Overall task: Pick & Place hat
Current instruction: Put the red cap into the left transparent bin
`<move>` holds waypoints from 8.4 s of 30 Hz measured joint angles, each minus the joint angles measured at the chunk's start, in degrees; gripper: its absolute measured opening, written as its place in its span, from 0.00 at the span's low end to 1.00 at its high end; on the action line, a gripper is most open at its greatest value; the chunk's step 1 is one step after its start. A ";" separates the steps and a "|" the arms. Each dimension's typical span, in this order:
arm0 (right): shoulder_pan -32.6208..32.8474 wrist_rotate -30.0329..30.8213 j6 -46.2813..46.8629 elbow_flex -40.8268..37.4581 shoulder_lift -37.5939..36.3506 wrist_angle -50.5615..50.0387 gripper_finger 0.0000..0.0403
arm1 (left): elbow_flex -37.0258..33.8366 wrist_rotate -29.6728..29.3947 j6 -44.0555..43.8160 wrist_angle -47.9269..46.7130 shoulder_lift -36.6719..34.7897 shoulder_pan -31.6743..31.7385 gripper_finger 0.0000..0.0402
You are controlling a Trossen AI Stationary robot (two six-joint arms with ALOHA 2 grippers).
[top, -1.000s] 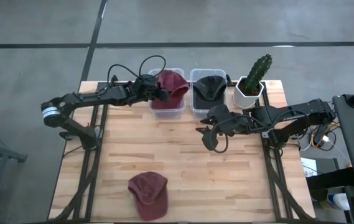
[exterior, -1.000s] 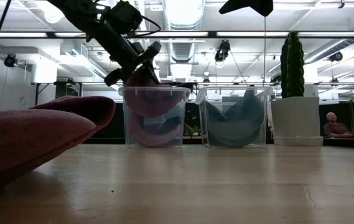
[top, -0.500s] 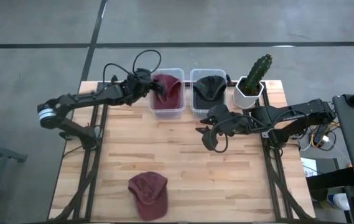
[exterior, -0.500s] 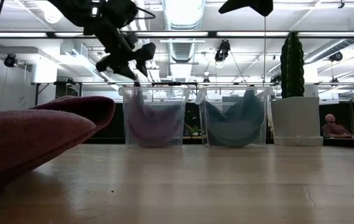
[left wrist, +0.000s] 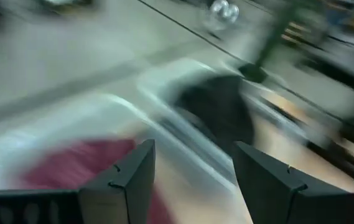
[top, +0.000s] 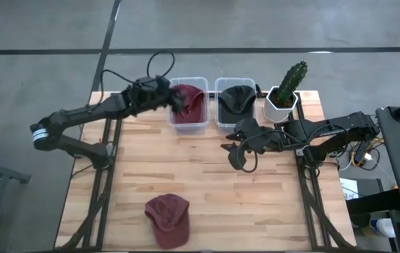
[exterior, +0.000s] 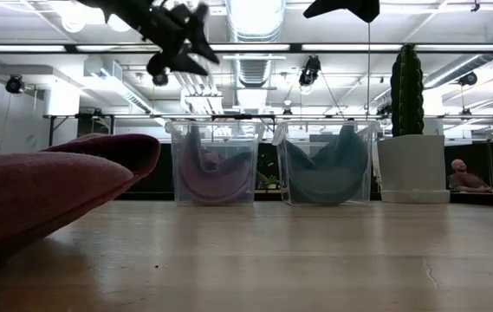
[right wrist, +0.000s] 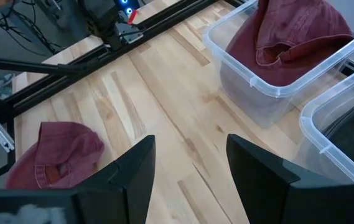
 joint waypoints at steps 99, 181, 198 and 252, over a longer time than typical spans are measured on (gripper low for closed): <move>-0.01 -0.19 -7.31 -0.85 0.00 -0.08 0.48 | 6.93 1.84 -111.35 -32.34 35.36 -70.65 0.13; -0.04 0.07 -7.03 -0.85 -0.02 0.48 0.48 | 11.56 -1.39 -33.57 -22.90 18.63 10.88 0.12; 0.00 0.07 -7.03 -0.85 -0.02 0.48 0.48 | 11.56 0.48 -30.18 -22.96 17.77 10.81 0.18; -0.04 0.16 -4.06 -0.85 -0.02 0.57 0.48 | 11.74 -2.81 -16.98 -28.67 16.38 11.97 0.51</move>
